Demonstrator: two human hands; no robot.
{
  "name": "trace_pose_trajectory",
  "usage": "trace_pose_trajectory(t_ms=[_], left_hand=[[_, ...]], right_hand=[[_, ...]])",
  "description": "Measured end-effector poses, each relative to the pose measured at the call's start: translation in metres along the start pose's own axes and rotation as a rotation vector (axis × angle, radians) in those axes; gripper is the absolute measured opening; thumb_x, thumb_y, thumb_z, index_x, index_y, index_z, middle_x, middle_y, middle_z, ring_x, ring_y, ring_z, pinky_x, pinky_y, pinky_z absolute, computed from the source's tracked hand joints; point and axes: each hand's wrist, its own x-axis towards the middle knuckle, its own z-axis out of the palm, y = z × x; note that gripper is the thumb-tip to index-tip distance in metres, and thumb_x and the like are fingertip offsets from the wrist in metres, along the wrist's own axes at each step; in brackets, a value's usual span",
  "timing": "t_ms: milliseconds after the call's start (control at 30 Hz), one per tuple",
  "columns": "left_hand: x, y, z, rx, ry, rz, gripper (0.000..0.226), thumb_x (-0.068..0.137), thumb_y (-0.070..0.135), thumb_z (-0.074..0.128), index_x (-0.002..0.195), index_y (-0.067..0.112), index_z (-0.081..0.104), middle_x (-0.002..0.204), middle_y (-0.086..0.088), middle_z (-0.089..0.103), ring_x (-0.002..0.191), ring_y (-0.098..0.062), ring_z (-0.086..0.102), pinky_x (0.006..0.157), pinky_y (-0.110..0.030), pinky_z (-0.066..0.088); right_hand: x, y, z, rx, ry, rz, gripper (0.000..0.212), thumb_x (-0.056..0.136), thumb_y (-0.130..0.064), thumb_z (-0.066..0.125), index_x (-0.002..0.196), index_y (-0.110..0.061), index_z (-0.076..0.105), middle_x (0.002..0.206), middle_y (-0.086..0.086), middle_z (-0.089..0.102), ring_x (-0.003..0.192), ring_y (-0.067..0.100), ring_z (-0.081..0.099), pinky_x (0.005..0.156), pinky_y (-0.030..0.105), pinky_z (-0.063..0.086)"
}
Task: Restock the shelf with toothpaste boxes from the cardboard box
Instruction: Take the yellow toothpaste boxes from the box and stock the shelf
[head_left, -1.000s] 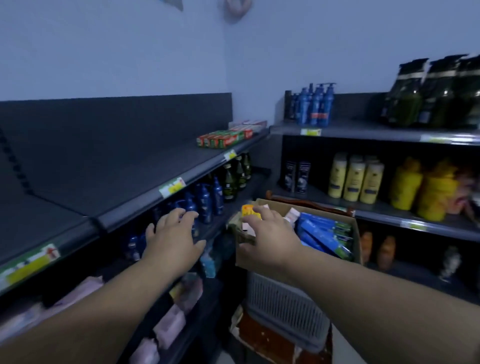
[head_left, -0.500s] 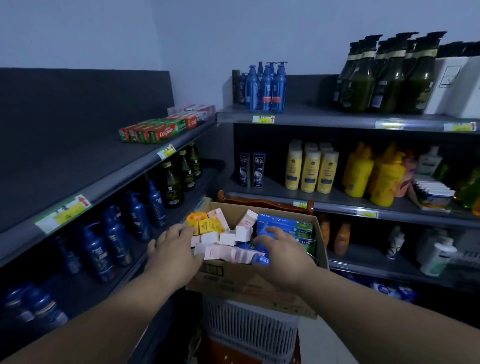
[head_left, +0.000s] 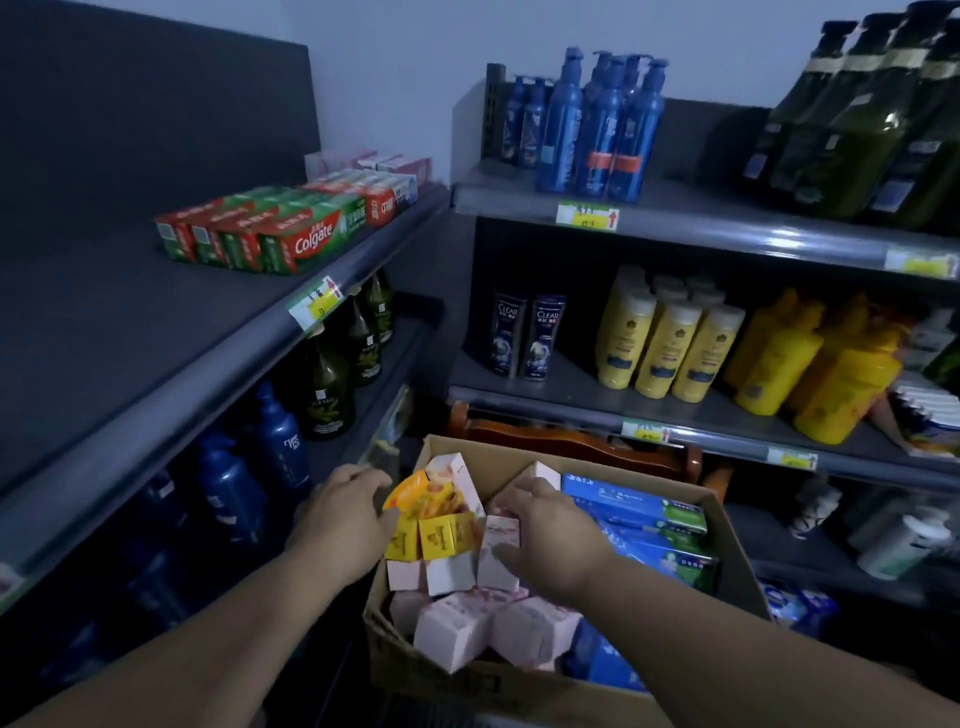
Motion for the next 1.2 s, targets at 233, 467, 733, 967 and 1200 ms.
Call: trace_pose_trajectory(t_ms=[233,467,733,967,1200], left_hand=[[0.036,-0.008,0.02,-0.098,-0.095,-0.009,0.02,0.092,0.032,0.058,0.111,0.029,0.062,0.111,0.003,0.062,0.098,-0.016,0.06,0.077,-0.03,0.051],[0.046,-0.004,0.022,-0.05,-0.076,-0.054,0.013,0.093,0.028,0.056,0.081,0.022,0.06,0.082,0.002,0.067,0.078,-0.017,0.063,0.064,-0.028,0.05],[0.045,0.004,0.0,-0.148,0.047,-0.084,0.013,0.087,0.025,0.059,0.075,0.022,0.061,0.076,0.003,0.066,0.073,-0.016,0.062,0.06,-0.027,0.048],[0.035,-0.005,-0.004,-0.232,0.086,-0.063,0.014,0.089,0.024,0.06,0.078,0.022,0.068,0.074,0.003,0.07,0.07,-0.015,0.066,0.065,-0.038,0.056],[0.028,-0.011,-0.015,-0.234,0.134,-0.064,0.013,0.091,0.023,0.059,0.085,0.02,0.069,0.079,0.003,0.071,0.072,-0.013,0.066,0.065,-0.035,0.056]], right_hand=[[0.059,-0.002,0.015,-0.034,-0.079,-0.009,0.045,0.093,-0.032,0.057,0.137,-0.028,0.046,0.132,0.003,0.051,0.115,0.025,0.053,0.095,0.038,0.047],[0.081,-0.006,0.022,0.008,-0.243,-0.161,0.076,0.085,-0.017,0.067,0.147,-0.041,0.03,0.141,-0.002,0.05,0.123,0.022,0.049,0.099,0.034,0.046],[0.095,0.001,0.026,0.061,-0.167,-0.069,0.069,0.086,-0.01,0.059,0.143,-0.03,0.026,0.124,0.006,0.062,0.102,0.026,0.063,0.084,0.041,0.057],[0.093,-0.005,0.024,0.104,-0.357,-0.202,0.053,0.086,-0.013,0.066,0.131,-0.033,0.047,0.129,-0.001,0.057,0.112,0.021,0.056,0.09,0.036,0.054],[0.096,-0.007,0.012,0.147,-0.383,-0.186,0.074,0.086,-0.009,0.068,0.145,-0.029,0.028,0.128,-0.006,0.064,0.116,0.017,0.058,0.091,0.03,0.052]])
